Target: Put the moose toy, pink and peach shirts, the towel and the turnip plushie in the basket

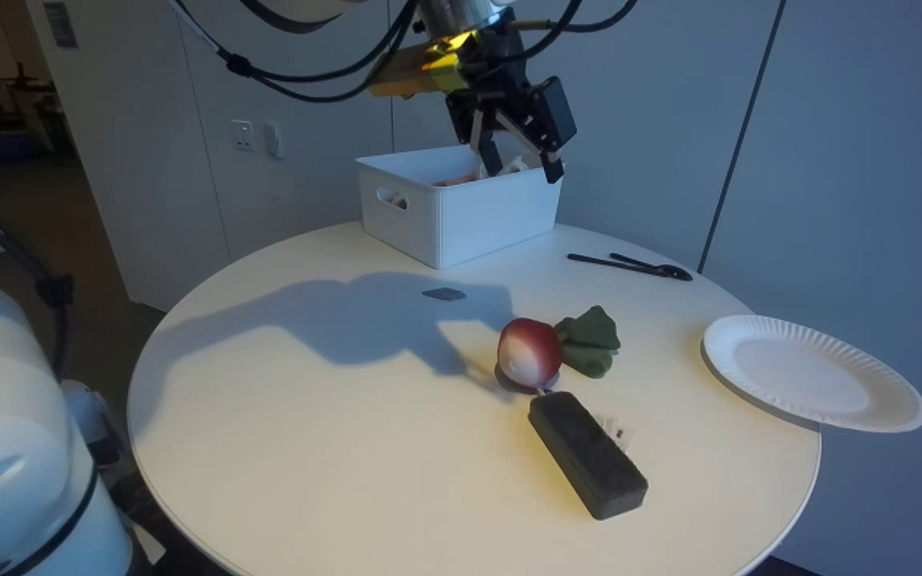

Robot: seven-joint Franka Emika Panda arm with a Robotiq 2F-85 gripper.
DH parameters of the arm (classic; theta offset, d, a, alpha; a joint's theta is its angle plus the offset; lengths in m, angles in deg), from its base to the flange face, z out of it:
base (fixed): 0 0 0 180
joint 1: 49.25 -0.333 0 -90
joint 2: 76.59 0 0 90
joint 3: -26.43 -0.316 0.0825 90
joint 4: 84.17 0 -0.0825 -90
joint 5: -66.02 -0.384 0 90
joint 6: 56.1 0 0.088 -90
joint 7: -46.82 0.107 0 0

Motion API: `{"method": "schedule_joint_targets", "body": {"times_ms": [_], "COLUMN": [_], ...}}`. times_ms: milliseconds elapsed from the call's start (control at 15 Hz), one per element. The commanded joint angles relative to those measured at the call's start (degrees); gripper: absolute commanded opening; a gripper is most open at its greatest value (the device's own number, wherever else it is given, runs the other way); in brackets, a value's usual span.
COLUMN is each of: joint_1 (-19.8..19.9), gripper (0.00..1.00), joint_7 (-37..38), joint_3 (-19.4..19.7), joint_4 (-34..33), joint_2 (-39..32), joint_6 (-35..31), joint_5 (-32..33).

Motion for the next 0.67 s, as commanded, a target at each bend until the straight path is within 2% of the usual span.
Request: {"method": "schedule_joint_targets", "body": {"times_ms": [0, 267, 467, 600], "joint_1": [0.3, 0.1, -1.9, -2.3], "gripper": [1.0, 1.0, 1.0, 1.0], "joint_7": [3.2, 4.8, 2.0, 2.3], "joint_3": [-1.3, -1.7, -0.6, -0.7], "joint_4": [0.4, 0.9, 0.7, 0.4], "joint_2": [0.4, 0.2, -0.5, -1.9], "joint_6": [2.3, 3.0, 5.8, 4.9], "joint_5": [-1.2, -0.9, -3.3, -3.8]}}
